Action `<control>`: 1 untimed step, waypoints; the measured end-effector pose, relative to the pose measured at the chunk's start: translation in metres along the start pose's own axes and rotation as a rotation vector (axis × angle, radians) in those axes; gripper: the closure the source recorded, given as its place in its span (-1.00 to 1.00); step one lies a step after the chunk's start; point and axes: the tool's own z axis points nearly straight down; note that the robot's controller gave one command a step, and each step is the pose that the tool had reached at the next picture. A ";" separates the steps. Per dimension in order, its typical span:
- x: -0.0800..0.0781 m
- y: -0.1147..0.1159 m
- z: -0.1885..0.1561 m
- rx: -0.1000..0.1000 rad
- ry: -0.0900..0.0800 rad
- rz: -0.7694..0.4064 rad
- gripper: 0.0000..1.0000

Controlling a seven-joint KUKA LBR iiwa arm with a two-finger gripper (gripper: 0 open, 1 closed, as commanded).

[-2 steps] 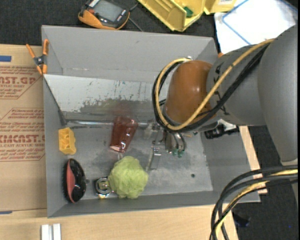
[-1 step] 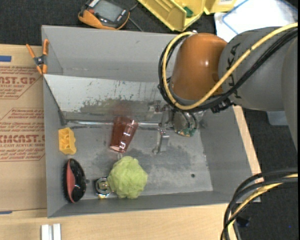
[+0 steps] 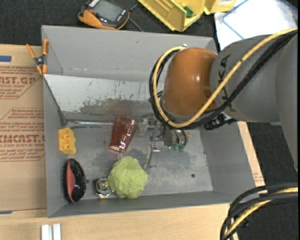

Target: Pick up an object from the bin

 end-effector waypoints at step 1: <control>-0.013 -0.019 0.038 0.003 -0.020 -0.103 -1.00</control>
Offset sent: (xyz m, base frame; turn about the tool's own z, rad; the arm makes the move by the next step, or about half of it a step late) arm -0.0392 0.0076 -0.0536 -0.2299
